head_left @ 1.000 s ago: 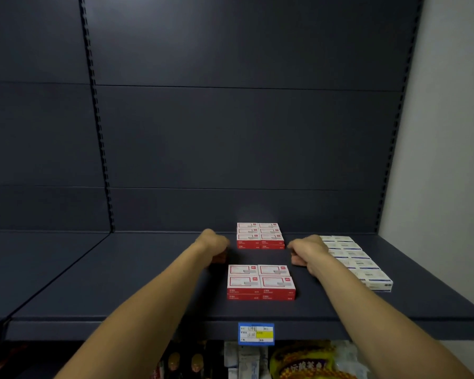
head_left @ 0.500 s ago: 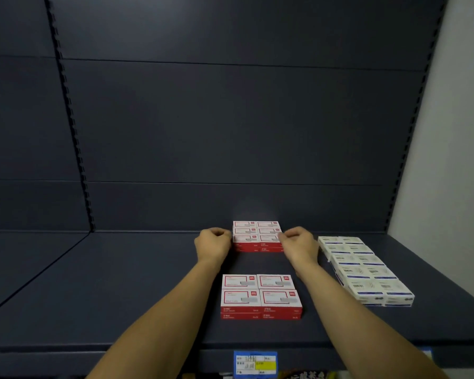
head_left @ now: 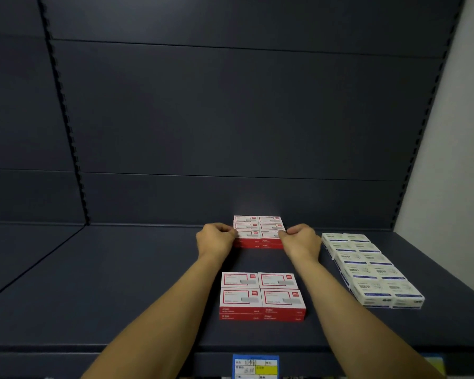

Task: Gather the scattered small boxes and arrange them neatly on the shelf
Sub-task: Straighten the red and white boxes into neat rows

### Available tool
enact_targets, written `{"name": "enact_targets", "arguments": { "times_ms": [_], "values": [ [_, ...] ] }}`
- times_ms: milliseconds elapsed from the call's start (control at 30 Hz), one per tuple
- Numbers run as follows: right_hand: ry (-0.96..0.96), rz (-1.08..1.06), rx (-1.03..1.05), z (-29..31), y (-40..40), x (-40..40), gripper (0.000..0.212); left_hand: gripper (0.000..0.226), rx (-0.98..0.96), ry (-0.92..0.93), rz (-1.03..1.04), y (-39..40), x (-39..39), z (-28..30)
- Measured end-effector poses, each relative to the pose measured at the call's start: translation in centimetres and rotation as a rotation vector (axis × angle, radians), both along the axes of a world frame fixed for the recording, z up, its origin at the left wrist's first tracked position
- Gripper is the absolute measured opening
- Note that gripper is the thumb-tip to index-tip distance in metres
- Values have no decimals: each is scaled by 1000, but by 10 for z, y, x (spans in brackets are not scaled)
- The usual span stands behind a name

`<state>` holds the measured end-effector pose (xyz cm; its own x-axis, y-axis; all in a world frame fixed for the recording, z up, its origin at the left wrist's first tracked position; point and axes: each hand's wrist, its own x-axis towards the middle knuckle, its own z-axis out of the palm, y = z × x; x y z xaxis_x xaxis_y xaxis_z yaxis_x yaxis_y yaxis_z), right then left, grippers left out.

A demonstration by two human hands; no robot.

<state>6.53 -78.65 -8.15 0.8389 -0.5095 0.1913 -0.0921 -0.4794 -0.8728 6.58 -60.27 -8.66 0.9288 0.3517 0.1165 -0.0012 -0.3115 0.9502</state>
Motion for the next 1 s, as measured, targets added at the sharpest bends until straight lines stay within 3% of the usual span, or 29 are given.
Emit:
{"name": "enact_targets", "arguments": {
  "times_ms": [1000],
  "values": [
    [114, 116, 132, 9, -3, -72, 19, 8, -75, 174, -92, 18, -57, 12]
  ]
}}
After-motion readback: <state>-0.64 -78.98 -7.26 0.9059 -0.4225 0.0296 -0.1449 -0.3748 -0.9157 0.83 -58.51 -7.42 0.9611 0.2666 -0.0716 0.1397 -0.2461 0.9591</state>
